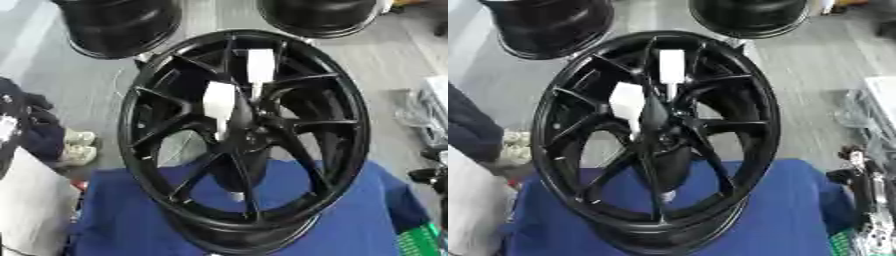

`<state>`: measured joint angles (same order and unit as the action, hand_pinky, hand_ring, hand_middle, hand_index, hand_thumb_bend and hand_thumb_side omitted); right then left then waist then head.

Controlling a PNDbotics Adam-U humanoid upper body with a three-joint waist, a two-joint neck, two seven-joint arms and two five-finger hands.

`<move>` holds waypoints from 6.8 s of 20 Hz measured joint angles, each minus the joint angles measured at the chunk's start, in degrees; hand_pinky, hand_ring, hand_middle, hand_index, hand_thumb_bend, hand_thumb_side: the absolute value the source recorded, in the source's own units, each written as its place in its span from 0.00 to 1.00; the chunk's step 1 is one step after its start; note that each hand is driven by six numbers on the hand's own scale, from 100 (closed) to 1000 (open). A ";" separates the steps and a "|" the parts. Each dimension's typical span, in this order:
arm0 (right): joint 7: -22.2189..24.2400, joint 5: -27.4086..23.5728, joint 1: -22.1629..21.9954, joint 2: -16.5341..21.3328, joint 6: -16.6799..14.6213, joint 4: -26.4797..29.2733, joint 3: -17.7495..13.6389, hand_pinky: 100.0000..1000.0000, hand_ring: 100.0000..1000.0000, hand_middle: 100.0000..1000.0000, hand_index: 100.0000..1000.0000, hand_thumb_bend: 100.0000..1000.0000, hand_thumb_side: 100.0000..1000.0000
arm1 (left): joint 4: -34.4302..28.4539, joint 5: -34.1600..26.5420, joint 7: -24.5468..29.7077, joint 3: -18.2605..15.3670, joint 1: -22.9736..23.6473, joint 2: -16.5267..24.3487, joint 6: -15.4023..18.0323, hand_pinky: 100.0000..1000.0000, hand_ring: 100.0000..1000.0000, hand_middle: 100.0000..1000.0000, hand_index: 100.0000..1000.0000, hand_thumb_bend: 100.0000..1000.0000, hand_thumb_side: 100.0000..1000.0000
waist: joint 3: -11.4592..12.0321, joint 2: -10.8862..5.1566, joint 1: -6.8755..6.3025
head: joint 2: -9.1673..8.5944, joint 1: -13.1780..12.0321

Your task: Pull the pin out of the wheel hub.

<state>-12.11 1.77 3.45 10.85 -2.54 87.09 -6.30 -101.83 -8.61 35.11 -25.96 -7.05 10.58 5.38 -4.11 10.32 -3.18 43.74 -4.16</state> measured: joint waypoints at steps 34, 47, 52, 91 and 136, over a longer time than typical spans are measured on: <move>1.61 0.57 -0.13 1.58 0.09 0.00 1.44 0.53 0.45 0.70 0.76 0.00 0.93 | 1.14 -0.65 8.57 34.75 -25.44 39.74 14.96 0.70 0.64 0.70 0.81 0.50 0.47 | -4.18 -0.27 -3.13 | -0.52 -2.26; 2.04 0.57 -0.40 1.56 0.11 0.00 1.74 0.53 0.45 0.70 0.76 0.00 0.92 | 17.44 2.52 3.59 45.19 -35.70 37.35 19.94 0.70 0.64 0.70 0.80 0.56 0.52 | -4.15 -0.27 -2.82 | -0.47 -3.07; 2.20 0.94 -0.44 1.56 0.18 0.00 1.74 0.53 0.45 0.70 0.76 0.00 0.92 | 23.32 6.93 2.10 46.74 -37.91 33.59 21.43 0.70 0.64 0.69 0.80 0.57 0.54 | -4.15 -0.27 -2.82 | -0.04 -3.46; 2.84 1.06 -0.38 1.56 0.26 0.01 2.10 0.53 0.45 0.70 0.76 0.00 0.92 | 26.26 10.74 2.53 52.98 -41.44 25.00 21.00 0.66 0.56 0.62 0.75 0.57 0.57 | -4.93 -0.27 -2.89 | -0.01 -4.83; 3.02 1.07 0.06 1.56 0.24 0.34 2.10 0.52 0.45 0.70 0.76 0.00 0.92 | 23.88 4.98 4.55 52.49 -42.19 23.42 18.97 0.48 0.31 0.31 0.45 0.07 0.28 | -4.88 -0.23 -3.05 | 0.03 -4.84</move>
<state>-9.09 2.84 3.51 12.41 -2.30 87.43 -4.20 -77.94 -3.64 39.67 26.53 -49.23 34.00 24.35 -8.99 10.09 -6.23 43.77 -9.00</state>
